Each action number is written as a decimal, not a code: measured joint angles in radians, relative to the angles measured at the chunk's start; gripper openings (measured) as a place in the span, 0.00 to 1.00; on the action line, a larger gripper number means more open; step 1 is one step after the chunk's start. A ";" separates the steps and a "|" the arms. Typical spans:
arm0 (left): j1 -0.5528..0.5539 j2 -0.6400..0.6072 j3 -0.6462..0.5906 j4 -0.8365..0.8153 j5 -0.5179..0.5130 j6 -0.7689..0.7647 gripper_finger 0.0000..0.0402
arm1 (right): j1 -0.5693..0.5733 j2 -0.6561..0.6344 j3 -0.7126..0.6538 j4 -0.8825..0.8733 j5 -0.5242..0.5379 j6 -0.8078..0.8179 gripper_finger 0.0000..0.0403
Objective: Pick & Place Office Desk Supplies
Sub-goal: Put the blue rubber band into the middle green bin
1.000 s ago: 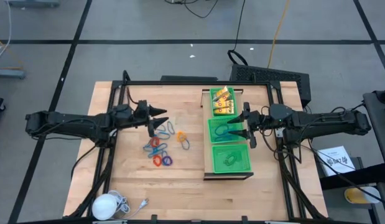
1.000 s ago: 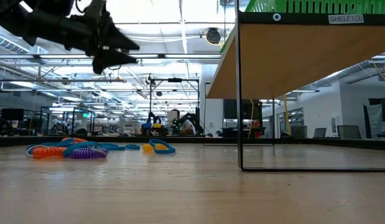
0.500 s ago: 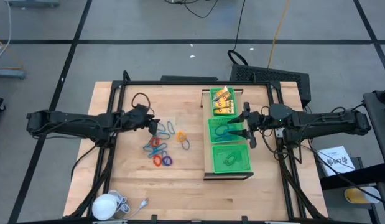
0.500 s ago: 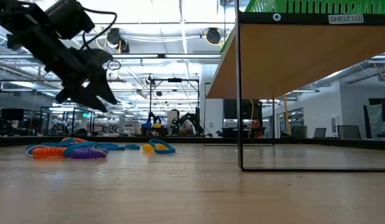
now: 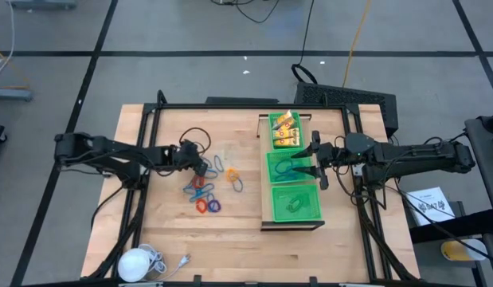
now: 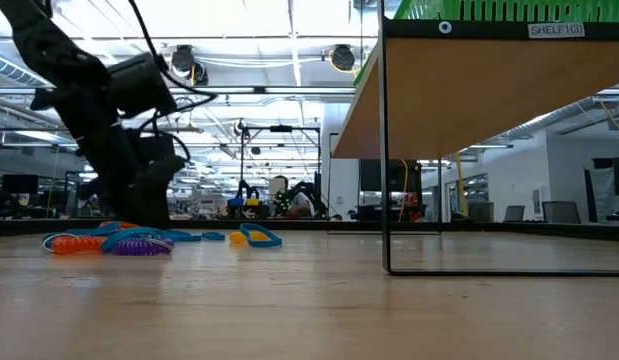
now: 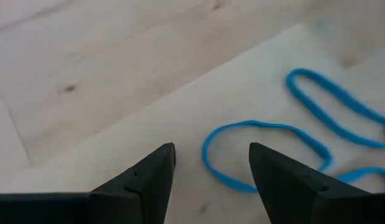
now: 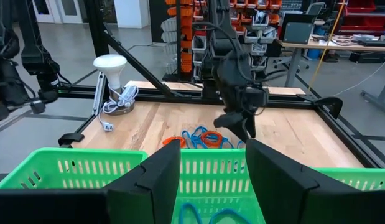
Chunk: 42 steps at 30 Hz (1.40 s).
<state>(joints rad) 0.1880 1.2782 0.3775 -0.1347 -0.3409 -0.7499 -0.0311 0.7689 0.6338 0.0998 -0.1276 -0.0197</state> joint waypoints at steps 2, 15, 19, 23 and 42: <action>0.010 0.026 0.001 0.004 -0.005 -0.010 0.54 | 0.000 0.000 0.000 0.001 0.000 0.000 0.43; 0.022 0.074 0.002 -0.002 -0.009 -0.047 0.23 | 0.000 0.000 0.000 0.001 0.000 0.000 0.42; 0.038 0.075 0.001 -0.008 0.000 -0.066 0.03 | 0.000 0.000 0.000 0.001 0.000 0.000 0.42; 0.050 0.067 0.004 -0.008 0.002 -0.059 0.02 | 0.000 0.000 0.000 0.001 0.000 0.000 0.42; -0.079 -0.074 0.403 -0.010 -0.025 0.509 0.01 | 0.000 0.128 -0.001 0.208 0.000 0.000 0.42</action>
<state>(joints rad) 0.1095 1.2041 0.7806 -0.1447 -0.3657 -0.2405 -0.0311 0.8972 0.6331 0.3077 -0.1276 -0.0196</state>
